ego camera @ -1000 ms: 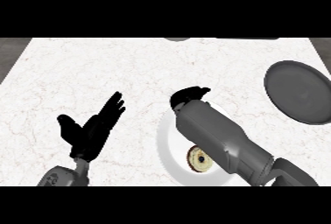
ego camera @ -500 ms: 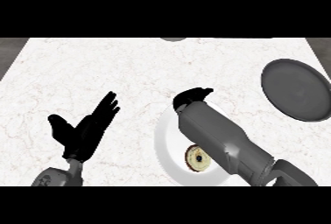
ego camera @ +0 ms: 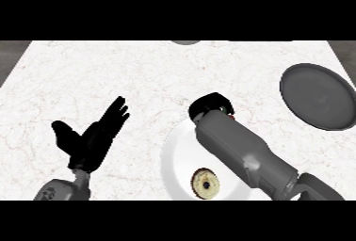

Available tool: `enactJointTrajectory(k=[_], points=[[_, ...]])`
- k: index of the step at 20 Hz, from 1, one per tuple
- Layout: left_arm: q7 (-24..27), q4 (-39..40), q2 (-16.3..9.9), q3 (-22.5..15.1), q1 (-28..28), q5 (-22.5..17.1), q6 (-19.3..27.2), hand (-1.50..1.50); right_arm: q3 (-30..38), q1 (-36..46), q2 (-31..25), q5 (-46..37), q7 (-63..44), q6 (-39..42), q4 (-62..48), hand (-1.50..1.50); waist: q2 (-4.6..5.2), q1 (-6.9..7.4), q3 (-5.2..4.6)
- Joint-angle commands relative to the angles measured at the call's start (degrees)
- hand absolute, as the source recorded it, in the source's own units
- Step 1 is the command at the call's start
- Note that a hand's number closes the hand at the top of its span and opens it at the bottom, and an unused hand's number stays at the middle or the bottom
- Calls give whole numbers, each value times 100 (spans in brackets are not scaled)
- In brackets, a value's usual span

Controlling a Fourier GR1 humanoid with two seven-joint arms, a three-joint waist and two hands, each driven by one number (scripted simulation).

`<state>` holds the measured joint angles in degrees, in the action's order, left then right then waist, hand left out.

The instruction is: Pick the bell pepper from the plate and place it in the pan

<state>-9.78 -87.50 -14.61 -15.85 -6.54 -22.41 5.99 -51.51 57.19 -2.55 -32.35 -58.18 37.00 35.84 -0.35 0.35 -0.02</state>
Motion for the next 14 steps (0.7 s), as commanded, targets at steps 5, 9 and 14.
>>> enactJointTrajectory(k=[5, 9, 14], points=[[152, -5, 163, 81, 145, 227, -22, 0, -185, -346, -382, -911, 211, 206, 318, 150, 27, -22, 2], [146, 286, -101, 448, 116, -15, -216, 0, -610, -1056, -880, -994, 1454, -632, 1893, 150, -56, -325, 5], [76, 133, 38, 342, 417, 5, 6, 0, -395, -1414, -1028, -614, 2991, -1772, 3263, 150, -242, -682, 80]])
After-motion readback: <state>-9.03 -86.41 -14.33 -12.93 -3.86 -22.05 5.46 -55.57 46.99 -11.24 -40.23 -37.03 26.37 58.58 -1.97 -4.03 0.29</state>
